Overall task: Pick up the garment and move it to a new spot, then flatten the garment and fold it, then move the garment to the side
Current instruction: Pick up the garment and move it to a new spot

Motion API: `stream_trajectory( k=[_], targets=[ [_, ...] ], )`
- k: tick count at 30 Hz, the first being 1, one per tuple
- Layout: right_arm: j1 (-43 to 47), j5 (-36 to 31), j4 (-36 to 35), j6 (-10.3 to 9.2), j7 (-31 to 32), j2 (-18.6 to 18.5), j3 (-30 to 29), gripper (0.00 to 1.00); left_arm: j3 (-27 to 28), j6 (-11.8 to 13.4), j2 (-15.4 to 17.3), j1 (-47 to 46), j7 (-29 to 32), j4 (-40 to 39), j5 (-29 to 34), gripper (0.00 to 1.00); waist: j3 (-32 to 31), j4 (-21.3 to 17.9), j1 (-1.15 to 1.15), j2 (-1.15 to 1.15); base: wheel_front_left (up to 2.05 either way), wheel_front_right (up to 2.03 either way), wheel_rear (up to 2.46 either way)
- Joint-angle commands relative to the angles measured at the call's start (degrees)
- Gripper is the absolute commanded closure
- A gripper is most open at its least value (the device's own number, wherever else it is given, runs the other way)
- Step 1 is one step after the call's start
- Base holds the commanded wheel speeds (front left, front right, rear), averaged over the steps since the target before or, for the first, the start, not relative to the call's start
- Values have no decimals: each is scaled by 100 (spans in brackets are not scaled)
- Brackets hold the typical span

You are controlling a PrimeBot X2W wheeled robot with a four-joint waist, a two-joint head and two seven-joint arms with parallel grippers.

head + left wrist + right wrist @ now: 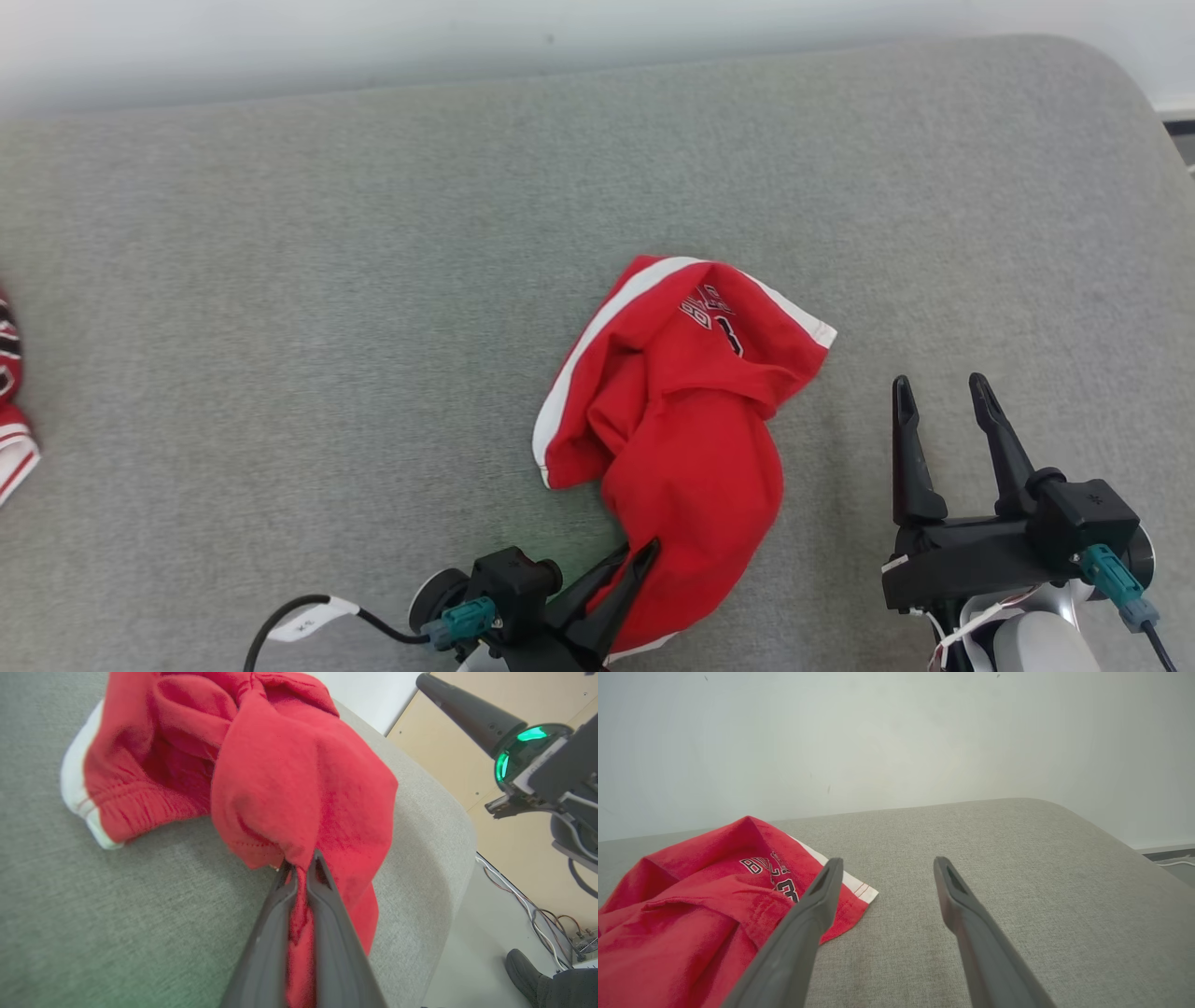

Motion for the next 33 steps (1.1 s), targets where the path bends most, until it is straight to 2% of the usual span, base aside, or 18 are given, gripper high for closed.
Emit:
stream_trajectory(
  k=[1,2,3,4,10,16,22,28,33],
  targets=[
    [-9,-26,18,1,-15,-2,-2,0,-34,-25,-13,79,-27,48,-50,100,-86,106,0,0,0,0,0],
    [-7,-35,30,1,-5,-1,7,0,-27,-29,-26,78,-83,76,-72,100,-115,135,0,0,0,0,0],
    [5,-36,42,1,4,0,-1,0,-34,-26,-38,93,-97,110,-103,55,-160,169,0,0,0,0,0],
    [20,-40,48,1,17,-1,-6,0,-13,9,-57,103,-141,117,-121,0,-195,196,0,0,0,0,0],
    [166,-41,46,1,91,-13,-30,0,353,325,51,246,-476,-111,-173,0,-533,368,0,0,0,0,0],
    [274,-17,-11,1,137,-56,-31,0,1144,831,362,366,-667,-550,-142,0,-724,517,0,0,0,0,0],
    [363,-13,-49,1,203,-87,-8,0,1968,1088,575,372,-712,-840,-23,0,-866,621,0,0,0,0,0],
    [428,2,-63,1,237,-111,27,0,2803,1128,609,571,-712,-1153,345,0,-982,651,0,0,0,0,0],
    [504,0,-49,1,255,-123,72,0,3166,1104,688,817,-713,-1222,681,0,-1103,633,0,0,0,0,0]
  ],
)
